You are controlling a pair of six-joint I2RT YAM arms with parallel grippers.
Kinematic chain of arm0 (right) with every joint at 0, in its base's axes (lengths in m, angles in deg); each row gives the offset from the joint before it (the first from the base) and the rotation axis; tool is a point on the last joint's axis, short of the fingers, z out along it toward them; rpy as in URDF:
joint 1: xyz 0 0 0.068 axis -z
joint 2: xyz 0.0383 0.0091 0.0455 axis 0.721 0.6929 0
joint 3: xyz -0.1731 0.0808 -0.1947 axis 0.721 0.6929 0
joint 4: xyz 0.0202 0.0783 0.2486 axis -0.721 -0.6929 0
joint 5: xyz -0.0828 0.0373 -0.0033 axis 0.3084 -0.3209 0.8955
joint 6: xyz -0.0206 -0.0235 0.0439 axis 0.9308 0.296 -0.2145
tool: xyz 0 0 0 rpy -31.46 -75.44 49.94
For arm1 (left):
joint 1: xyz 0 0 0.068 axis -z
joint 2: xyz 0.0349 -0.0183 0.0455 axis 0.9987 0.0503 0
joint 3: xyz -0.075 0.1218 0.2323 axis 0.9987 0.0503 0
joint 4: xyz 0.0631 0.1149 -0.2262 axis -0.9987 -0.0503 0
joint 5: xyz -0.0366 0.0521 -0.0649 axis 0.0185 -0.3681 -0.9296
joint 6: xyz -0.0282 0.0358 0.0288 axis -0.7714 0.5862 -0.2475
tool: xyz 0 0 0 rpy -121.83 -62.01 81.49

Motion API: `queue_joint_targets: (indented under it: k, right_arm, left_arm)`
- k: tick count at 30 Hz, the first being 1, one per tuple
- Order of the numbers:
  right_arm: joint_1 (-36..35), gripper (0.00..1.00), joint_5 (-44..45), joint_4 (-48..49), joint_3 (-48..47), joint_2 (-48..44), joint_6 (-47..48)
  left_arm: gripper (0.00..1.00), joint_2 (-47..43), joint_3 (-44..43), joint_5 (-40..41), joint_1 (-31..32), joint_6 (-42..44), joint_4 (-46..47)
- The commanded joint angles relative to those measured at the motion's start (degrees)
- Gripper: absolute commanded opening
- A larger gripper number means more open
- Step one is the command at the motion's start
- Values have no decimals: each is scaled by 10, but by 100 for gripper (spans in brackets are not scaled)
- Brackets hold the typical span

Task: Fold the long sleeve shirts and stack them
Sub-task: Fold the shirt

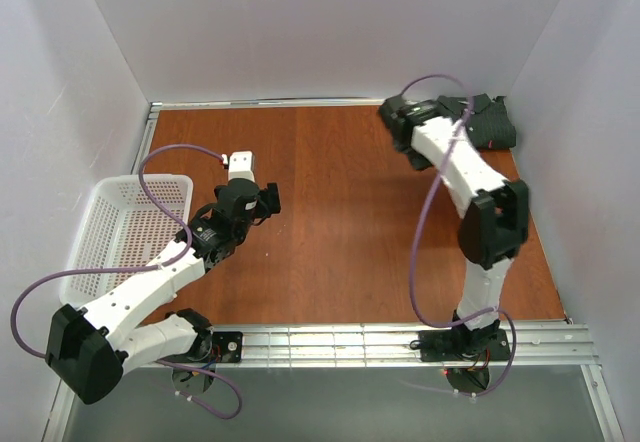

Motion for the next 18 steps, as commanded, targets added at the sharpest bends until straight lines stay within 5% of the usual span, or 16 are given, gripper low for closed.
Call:
queue_joint_targets:
  k: [1, 8, 18]
  right_arm:
    - [-78, 1, 54, -13, 37, 116, -76]
    - [-196, 1, 30, -14, -3, 245, -126]
    - [-254, 6, 3, -13, -26, 308, -179]
  left_arm:
    - [93, -22, 5, 30, -5, -6, -9]
    - [93, -34, 8, 48, -6, -12, -9]
    - [94, -40, 8, 50, -7, -13, -10]
